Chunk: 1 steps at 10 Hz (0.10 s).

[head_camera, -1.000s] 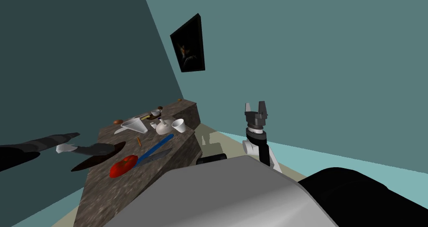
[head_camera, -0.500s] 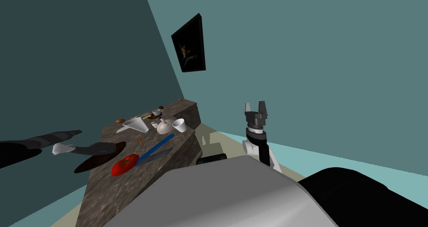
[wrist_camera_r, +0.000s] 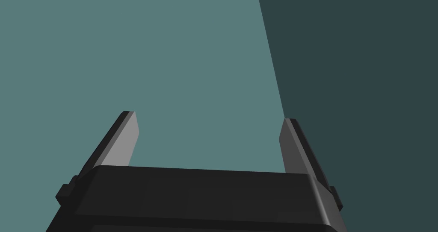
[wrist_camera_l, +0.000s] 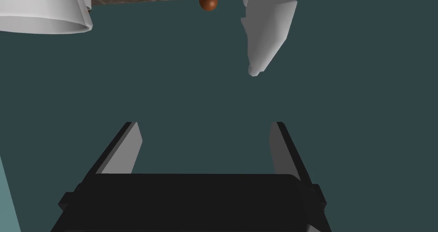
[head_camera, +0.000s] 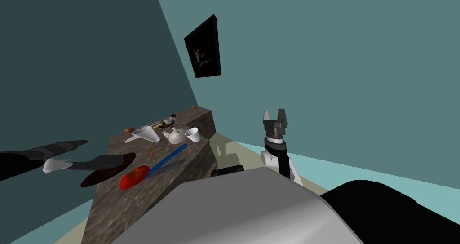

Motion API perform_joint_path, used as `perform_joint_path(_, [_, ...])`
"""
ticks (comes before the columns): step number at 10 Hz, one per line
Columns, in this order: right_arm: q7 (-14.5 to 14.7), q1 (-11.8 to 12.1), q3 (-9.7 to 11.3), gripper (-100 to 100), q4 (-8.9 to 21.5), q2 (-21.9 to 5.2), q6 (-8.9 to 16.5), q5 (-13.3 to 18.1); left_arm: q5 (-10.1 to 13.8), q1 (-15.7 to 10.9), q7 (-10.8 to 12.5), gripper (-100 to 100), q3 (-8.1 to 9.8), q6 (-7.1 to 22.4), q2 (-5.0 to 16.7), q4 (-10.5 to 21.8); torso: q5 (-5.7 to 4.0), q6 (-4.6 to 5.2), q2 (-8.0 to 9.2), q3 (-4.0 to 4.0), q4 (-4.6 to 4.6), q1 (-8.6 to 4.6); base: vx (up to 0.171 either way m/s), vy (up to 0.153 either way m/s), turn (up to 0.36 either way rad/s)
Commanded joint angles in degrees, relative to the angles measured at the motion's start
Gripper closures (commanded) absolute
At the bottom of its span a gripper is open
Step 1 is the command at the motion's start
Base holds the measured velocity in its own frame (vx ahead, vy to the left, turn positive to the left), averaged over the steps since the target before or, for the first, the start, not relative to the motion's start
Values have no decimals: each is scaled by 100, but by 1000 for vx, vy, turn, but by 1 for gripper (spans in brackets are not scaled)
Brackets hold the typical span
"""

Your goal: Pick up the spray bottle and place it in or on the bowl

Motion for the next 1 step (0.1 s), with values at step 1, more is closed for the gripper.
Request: perform_joint_path(1, [0, 0, 0, 0, 0, 0, 0, 0, 0, 0, 0, 0, 0, 0, 0, 0, 0, 0, 0, 0, 0, 0, 0, 0, 0])
